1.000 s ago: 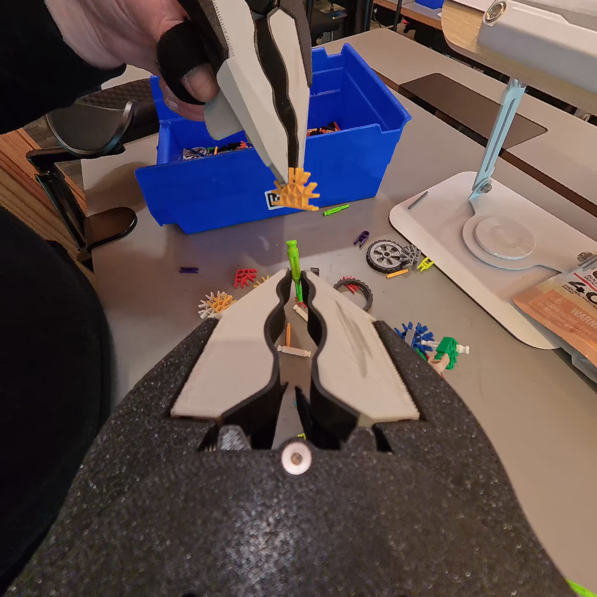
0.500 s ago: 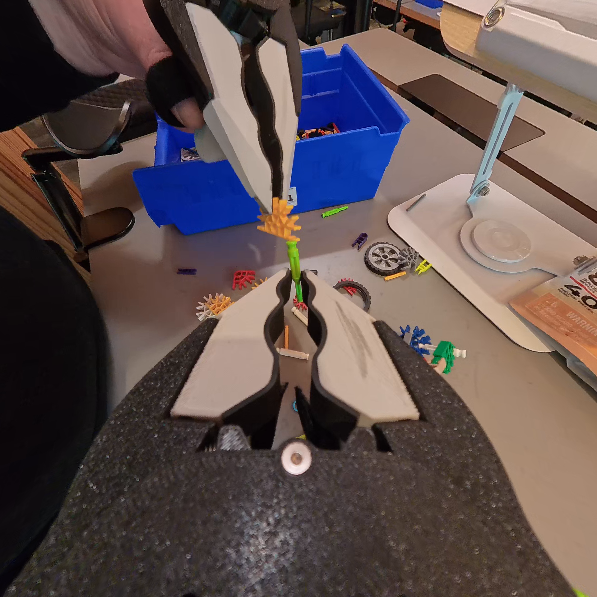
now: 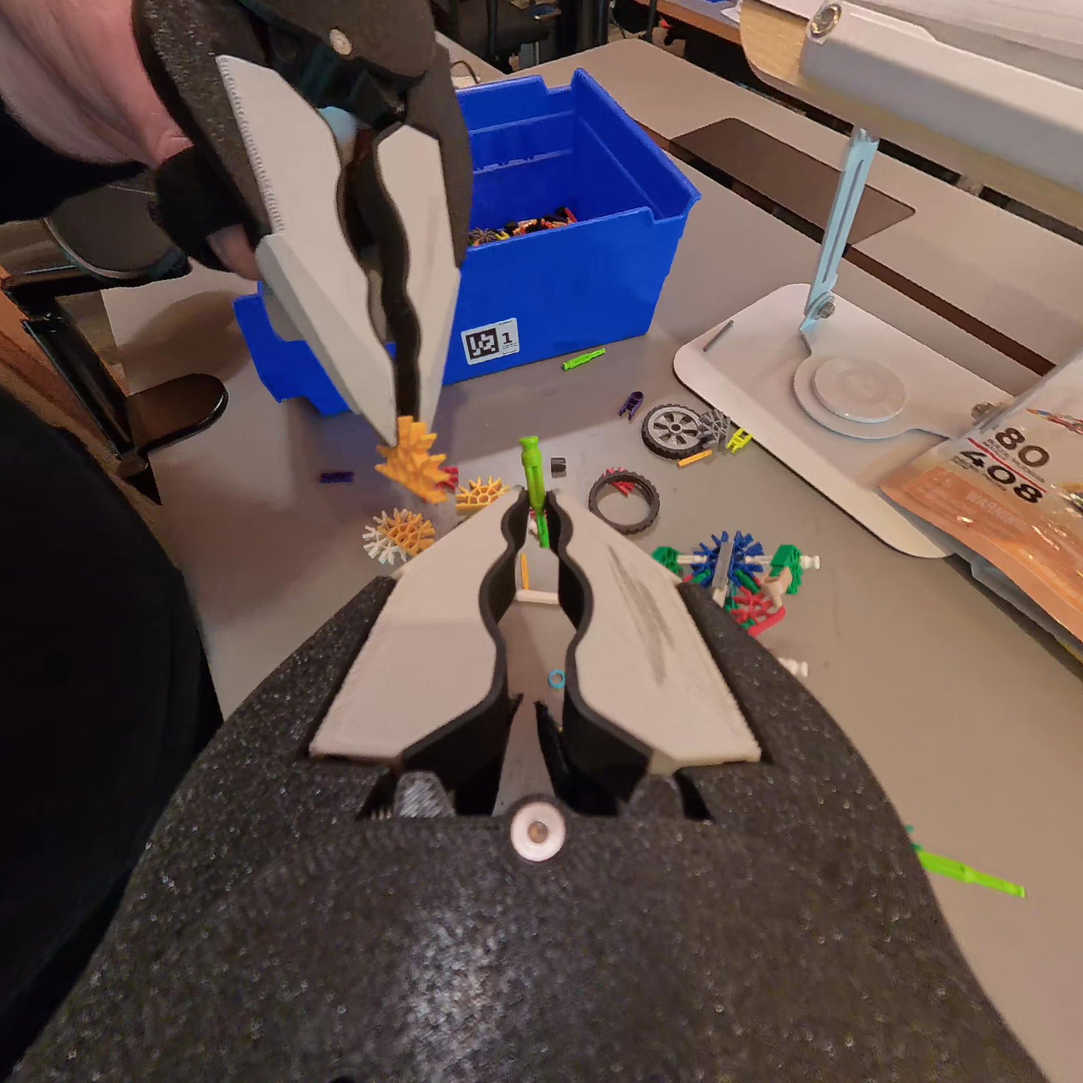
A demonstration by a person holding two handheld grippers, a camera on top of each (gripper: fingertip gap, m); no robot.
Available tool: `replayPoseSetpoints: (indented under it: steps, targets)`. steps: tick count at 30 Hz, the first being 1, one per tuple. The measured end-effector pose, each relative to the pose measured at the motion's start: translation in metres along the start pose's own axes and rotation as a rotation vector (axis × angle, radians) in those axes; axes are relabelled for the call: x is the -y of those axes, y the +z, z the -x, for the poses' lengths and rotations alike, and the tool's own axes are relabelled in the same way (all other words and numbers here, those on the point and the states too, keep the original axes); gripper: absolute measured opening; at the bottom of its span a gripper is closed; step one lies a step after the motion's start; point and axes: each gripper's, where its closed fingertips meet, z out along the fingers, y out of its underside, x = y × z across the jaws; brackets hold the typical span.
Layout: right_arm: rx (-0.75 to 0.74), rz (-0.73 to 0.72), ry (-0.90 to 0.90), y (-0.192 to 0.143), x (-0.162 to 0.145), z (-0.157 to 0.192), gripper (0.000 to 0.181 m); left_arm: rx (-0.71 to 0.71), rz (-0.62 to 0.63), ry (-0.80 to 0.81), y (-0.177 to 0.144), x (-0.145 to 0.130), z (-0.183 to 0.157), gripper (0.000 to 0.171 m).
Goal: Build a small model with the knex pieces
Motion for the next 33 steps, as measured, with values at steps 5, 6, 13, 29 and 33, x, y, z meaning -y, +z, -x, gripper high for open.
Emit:
replayPoseSetpoints:
  steps: [5,6,13,29,33]
  targets:
    - [-0.059,0.011,0.032,-0.018,-0.011,0.004,0.006,-0.07,0.078,0.029,0.033,-0.017,-0.033,0.004]
    - [-0.069,0.014,0.04,-0.021,-0.014,0.006,0.005,-0.083,0.096,0.029,0.042,-0.022,-0.038,0.004]
    - [-0.115,0.052,0.085,-0.031,-0.038,0.025,0.005,-0.116,0.234,-0.009,0.092,-0.076,-0.05,0.004]
    - [-0.09,0.095,0.148,-0.02,-0.066,0.069,0.005,-0.001,0.285,-0.092,0.102,-0.121,-0.025,0.009]
    - [-0.083,0.092,0.145,-0.019,-0.064,0.07,0.005,0.079,0.265,-0.03,0.098,-0.119,-0.017,0.013]
